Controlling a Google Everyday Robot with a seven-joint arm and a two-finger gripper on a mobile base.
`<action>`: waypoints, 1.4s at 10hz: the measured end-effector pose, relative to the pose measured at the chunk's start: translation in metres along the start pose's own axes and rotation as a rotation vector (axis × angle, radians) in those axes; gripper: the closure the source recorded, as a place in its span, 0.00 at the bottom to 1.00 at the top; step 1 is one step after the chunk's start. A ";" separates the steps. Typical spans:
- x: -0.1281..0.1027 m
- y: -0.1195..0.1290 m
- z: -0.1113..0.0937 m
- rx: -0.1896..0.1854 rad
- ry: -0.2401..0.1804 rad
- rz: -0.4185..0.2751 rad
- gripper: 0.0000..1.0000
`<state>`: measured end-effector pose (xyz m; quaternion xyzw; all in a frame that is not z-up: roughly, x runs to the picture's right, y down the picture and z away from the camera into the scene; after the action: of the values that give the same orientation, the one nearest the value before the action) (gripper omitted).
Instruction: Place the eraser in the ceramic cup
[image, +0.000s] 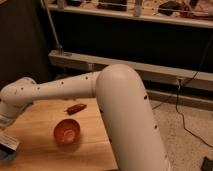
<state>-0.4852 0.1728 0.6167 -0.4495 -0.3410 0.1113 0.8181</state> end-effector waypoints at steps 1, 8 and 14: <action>-0.005 0.001 0.003 -0.011 -0.013 -0.003 1.00; -0.022 -0.008 0.023 0.020 -0.090 0.007 1.00; -0.024 -0.003 0.035 0.054 -0.142 0.029 1.00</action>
<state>-0.5269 0.1825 0.6212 -0.4231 -0.3885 0.1638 0.8020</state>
